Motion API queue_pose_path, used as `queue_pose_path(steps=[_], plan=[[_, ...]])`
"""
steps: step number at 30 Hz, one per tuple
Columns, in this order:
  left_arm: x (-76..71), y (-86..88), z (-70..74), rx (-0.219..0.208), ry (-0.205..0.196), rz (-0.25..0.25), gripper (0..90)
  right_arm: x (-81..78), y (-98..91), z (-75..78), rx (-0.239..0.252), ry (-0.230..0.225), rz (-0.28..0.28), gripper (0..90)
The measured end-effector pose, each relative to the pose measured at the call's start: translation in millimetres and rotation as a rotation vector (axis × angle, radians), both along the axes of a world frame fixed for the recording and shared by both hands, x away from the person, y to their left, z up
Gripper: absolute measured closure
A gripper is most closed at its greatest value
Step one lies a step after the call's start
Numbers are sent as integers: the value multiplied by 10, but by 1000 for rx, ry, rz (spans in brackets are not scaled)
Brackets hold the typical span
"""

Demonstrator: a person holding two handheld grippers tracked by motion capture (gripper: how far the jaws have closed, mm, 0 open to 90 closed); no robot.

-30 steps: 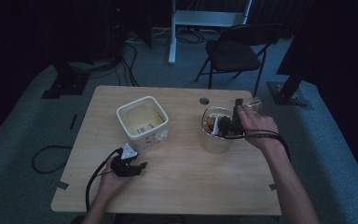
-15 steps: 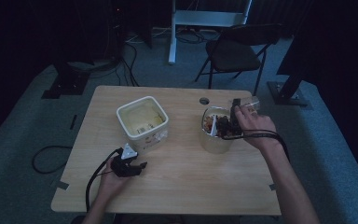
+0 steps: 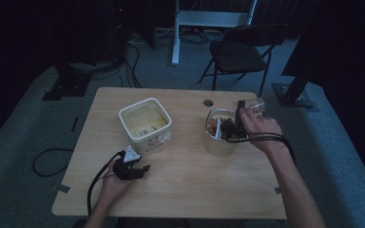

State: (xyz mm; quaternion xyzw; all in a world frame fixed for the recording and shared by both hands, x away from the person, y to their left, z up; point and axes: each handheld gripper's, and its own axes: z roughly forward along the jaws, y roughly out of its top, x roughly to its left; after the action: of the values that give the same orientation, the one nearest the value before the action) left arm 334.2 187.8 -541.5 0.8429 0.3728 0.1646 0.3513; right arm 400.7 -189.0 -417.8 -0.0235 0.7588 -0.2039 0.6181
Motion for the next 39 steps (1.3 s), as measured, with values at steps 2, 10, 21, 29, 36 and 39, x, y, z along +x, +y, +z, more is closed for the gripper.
queue_pose_path(steps=[2,10,21,29,36,39], plan=[[0,0,0,0,0,0,438,-2,-1,0,-8,-1,0,406],[0,-1,-1,-1,0,0,437,-3,2,-16,-32,-1,1,406],[1,0,-1,0,0,-1,437,0,4,-14,-33,-5,4,406],[1,1,-1,0,0,-1,436,9,1,-24,-36,-1,2,405],[1,0,-1,-1,0,-2,436,14,-14,-23,-34,3,-4,405],[1,0,-1,-1,-1,-1,436,8,-17,-20,-25,2,-4,405]])
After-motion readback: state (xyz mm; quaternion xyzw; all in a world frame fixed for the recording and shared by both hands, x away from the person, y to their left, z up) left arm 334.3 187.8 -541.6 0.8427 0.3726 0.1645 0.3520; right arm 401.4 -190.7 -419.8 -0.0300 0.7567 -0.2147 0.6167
